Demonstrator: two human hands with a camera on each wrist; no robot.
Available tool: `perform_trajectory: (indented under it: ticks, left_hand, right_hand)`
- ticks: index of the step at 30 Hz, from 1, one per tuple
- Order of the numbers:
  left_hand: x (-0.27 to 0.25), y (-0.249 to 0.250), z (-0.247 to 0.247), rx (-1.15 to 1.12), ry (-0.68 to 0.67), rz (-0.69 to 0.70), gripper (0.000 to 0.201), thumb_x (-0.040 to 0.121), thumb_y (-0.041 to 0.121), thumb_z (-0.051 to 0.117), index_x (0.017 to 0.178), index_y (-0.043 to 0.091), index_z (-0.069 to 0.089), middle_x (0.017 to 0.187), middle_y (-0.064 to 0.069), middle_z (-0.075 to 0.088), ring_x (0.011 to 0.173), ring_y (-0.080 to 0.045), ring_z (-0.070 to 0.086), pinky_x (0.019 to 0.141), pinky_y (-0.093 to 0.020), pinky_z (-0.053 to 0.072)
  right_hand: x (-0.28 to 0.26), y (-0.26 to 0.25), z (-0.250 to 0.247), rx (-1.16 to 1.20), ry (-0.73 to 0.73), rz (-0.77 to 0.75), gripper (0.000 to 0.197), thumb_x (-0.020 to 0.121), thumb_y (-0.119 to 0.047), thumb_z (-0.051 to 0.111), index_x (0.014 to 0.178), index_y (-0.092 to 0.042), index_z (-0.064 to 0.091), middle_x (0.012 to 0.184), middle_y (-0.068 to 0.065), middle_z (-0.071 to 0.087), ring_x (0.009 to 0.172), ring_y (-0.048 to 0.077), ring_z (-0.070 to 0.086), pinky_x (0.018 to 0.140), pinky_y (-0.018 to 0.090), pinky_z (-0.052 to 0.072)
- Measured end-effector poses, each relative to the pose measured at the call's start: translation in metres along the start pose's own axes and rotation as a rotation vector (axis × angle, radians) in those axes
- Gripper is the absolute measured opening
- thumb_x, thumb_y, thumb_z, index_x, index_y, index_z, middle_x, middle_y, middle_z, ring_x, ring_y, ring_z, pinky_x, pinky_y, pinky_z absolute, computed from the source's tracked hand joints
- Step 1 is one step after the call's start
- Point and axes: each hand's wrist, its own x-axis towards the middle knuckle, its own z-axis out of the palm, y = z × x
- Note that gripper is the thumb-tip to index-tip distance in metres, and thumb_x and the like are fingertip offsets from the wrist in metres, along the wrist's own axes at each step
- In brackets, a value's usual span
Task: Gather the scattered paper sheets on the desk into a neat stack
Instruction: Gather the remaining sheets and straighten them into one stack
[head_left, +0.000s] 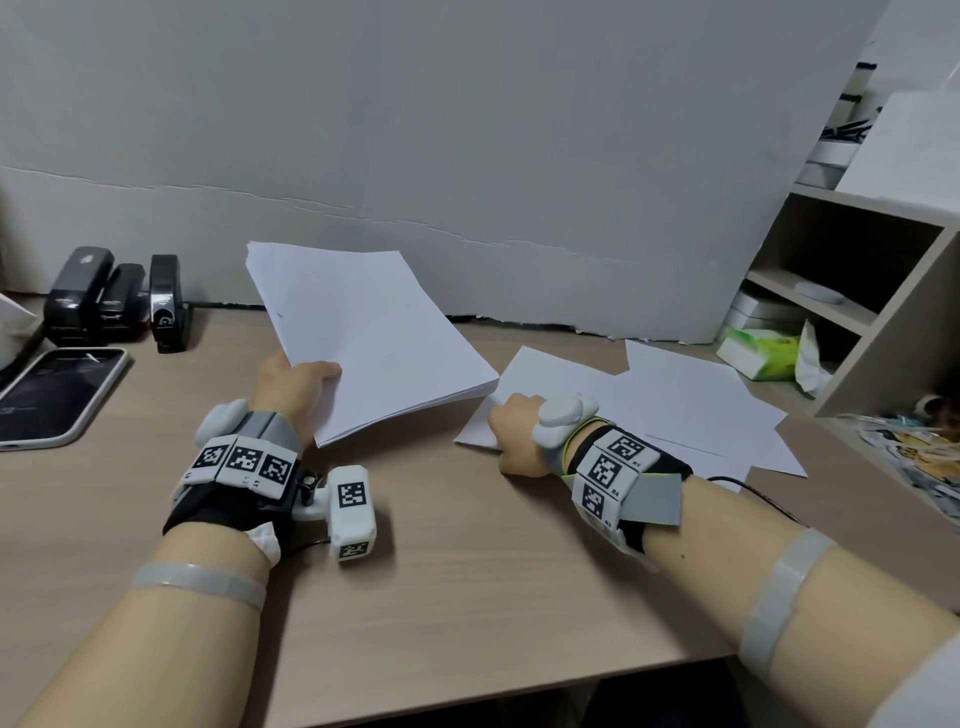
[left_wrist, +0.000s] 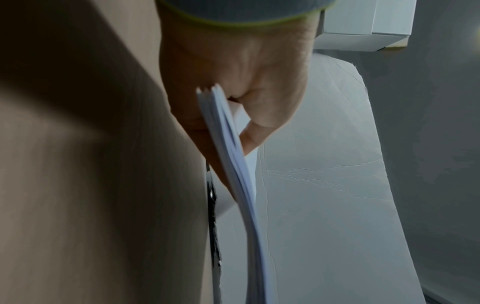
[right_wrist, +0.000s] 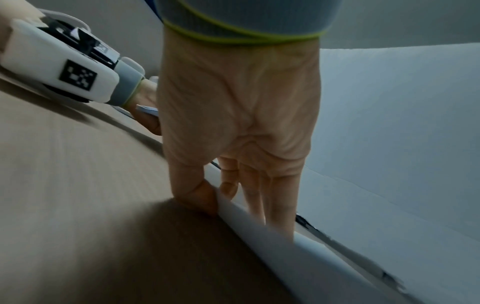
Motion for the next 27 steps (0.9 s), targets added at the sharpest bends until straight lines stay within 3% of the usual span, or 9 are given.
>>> perform_trajectory:
  ticks: [6,9,12,14,16,18,20,22,27]
  left_hand:
    - [-0.001,0.000,0.001,-0.008,-0.025,-0.033,0.033,0.083,-0.009,0.062,0.112,0.007,0.062,0.107,-0.012,0.068,0.096,-0.031,0.066,0.092,-0.040,0.052]
    - [-0.002,0.000,0.004,-0.002,-0.051,-0.069,0.031,0.084,-0.010,0.062,0.111,0.005,0.062,0.103,-0.012,0.069,0.087,-0.028,0.067,0.084,-0.036,0.052]
    - [-0.008,0.001,0.011,0.031,-0.078,-0.075,0.034,0.086,-0.010,0.062,0.117,0.002,0.061,0.107,-0.013,0.067,0.091,-0.031,0.066,0.084,-0.036,0.051]
    - [-0.016,0.000,0.019,0.074,-0.106,-0.068,0.032,0.086,-0.009,0.062,0.115,0.004,0.061,0.108,-0.013,0.067,0.090,-0.031,0.066,0.082,-0.036,0.051]
    - [-0.025,-0.003,0.029,0.125,-0.157,-0.076,0.029,0.085,-0.008,0.064,0.111,0.005,0.062,0.110,-0.016,0.069,0.088,-0.031,0.067,0.081,-0.036,0.052]
    - [-0.037,-0.005,0.040,0.157,-0.222,-0.100,0.026,0.085,-0.008,0.064,0.109,0.002,0.062,0.106,-0.018,0.069,0.082,-0.029,0.068,0.073,-0.033,0.053]
    - [-0.051,-0.006,0.052,0.181,-0.292,-0.133,0.024,0.087,-0.009,0.061,0.110,-0.002,0.060,0.099,-0.018,0.068,0.074,-0.028,0.066,0.062,-0.030,0.053]
    - [-0.064,-0.007,0.062,0.186,-0.352,-0.171,0.024,0.088,-0.012,0.058,0.111,-0.005,0.060,0.092,-0.019,0.068,0.070,-0.029,0.066,0.052,-0.031,0.056]
    - [-0.075,-0.016,0.073,0.081,-0.385,-0.316,0.032,0.090,-0.016,0.048,0.117,-0.001,0.056,0.088,-0.020,0.067,0.067,-0.031,0.068,0.045,-0.034,0.057]
  right_hand:
    - [0.006,0.035,-0.006,0.489,0.187,0.272,0.040,0.087,-0.053,0.041,0.082,-0.015,0.051,0.095,0.009,0.065,0.079,0.029,0.056,0.077,0.036,0.047]
    - [0.002,0.056,-0.013,0.705,0.330,0.458,0.036,0.075,-0.045,0.026,0.085,-0.017,0.047,0.109,0.013,0.063,0.095,0.034,0.057,0.092,0.045,0.046]
    - [0.004,0.074,-0.015,0.879,0.521,0.529,0.025,0.092,-0.022,0.035,0.111,-0.014,0.049,0.113,0.017,0.060,0.096,0.036,0.055,0.086,0.039,0.044]
    - [0.007,0.080,-0.019,0.887,0.646,0.471,0.021,0.095,-0.012,0.035,0.108,-0.016,0.051,0.102,0.015,0.061,0.089,0.037,0.052,0.072,0.036,0.037]
    - [0.007,0.075,-0.027,0.823,0.740,0.358,0.020,0.095,-0.009,0.036,0.079,-0.018,0.044,0.075,0.008,0.052,0.077,0.036,0.044,0.063,0.035,0.028]
    - [0.008,0.063,-0.034,0.764,0.772,0.216,0.025,0.095,-0.008,0.038,0.072,-0.017,0.040,0.066,0.006,0.046,0.074,0.038,0.043,0.062,0.035,0.026]
    - [0.009,0.050,-0.035,0.723,0.733,0.080,0.023,0.098,-0.011,0.042,0.095,-0.017,0.063,0.088,0.013,0.066,0.090,0.041,0.055,0.070,0.035,0.036]
    - [0.012,0.038,-0.029,0.664,0.666,-0.032,0.031,0.098,-0.013,0.045,0.120,-0.018,0.067,0.113,0.011,0.071,0.106,0.037,0.060,0.086,0.035,0.044]
    - [0.019,0.021,0.006,0.601,0.389,-0.198,0.034,0.094,-0.014,0.048,0.115,-0.027,0.071,0.117,-0.001,0.071,0.110,0.024,0.062,0.097,0.037,0.047]
